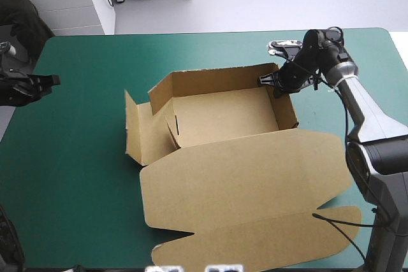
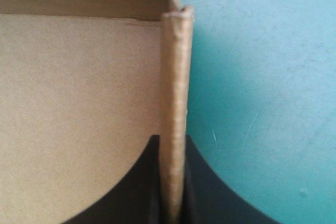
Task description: Fold the box
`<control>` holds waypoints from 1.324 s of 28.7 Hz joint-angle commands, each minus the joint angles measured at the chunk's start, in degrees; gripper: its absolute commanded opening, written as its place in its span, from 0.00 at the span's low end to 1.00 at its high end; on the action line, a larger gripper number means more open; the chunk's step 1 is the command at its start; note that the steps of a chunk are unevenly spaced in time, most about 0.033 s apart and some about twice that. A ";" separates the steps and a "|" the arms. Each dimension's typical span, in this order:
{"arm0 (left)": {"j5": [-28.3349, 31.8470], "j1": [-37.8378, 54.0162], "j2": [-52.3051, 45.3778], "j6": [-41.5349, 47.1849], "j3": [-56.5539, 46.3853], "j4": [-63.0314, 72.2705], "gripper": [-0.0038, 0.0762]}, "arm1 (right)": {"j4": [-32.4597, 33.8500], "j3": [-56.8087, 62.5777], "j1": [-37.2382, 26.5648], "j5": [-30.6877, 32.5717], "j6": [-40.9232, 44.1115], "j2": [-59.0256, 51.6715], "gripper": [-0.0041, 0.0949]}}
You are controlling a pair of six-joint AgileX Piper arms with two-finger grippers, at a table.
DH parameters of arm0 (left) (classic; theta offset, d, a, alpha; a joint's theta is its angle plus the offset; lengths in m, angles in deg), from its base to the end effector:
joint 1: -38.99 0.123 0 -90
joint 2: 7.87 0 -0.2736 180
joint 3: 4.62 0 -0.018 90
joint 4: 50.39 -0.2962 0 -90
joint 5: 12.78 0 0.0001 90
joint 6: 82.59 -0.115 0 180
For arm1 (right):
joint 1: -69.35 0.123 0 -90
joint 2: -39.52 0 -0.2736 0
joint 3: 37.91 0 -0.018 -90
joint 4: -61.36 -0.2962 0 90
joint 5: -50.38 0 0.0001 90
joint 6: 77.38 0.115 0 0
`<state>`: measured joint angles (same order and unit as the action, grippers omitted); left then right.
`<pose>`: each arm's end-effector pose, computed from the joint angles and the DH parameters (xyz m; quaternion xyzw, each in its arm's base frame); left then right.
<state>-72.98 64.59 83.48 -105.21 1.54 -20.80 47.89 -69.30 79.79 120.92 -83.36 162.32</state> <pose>0.3498 0.1129 0.3576 -0.0792 0.9213 -0.1101 0.3643 0.4678 0.1119 0.2573 -0.1190 0.9738 0.1213 0.1512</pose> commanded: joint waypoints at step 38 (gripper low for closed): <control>-13.68 -6.86 4.83 -11.08 1.41 46.25 0.05 | -24.58 -1.71 -7.70 -3.24 -4.90 -16.78 0.02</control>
<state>-82.43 58.52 90.76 -116.50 1.54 20.14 27.62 -69.30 72.38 120.90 -88.47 148.88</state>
